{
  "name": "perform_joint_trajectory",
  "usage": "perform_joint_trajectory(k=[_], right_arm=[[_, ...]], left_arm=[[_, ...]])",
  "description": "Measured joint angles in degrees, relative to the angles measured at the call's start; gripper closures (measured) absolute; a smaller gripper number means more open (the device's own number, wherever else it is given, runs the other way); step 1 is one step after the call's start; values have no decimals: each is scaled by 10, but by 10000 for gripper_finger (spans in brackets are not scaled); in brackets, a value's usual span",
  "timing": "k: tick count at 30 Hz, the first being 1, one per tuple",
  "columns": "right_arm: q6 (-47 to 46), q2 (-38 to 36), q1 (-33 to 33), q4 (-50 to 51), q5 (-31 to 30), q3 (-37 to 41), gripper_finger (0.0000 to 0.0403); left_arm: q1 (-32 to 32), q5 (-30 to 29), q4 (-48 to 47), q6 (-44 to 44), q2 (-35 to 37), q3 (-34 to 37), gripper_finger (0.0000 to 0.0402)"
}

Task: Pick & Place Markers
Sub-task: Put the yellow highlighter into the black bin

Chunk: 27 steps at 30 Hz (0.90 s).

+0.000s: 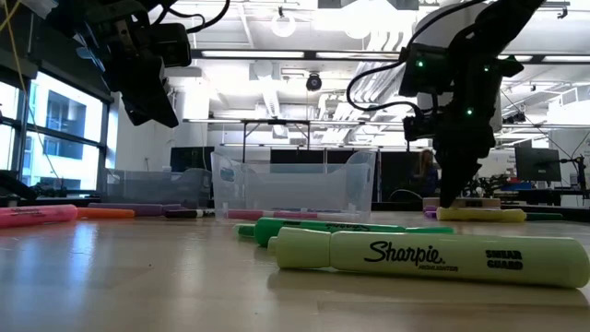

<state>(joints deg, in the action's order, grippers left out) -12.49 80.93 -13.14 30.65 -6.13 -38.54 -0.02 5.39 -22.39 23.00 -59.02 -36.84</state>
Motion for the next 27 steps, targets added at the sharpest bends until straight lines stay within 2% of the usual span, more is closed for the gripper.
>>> perform_joint_trajectory(k=[8, 13, 18, 27], right_arm=[[38, 0, -1, 60, -25, 0, 302], [64, 0, -19, 80, -10, 0, 302], [70, 0, -34, 106, 32, 0, 304], [90, 17, -6, 107, 56, 0, 319]], left_arm=[[0, 0, 5, 0, 0, 0, 401], [0, 0, 30, -2, 0, 0, 401], [0, 0, 33, -2, 0, 0, 401], [0, 0, 33, -2, 0, 0, 401]])
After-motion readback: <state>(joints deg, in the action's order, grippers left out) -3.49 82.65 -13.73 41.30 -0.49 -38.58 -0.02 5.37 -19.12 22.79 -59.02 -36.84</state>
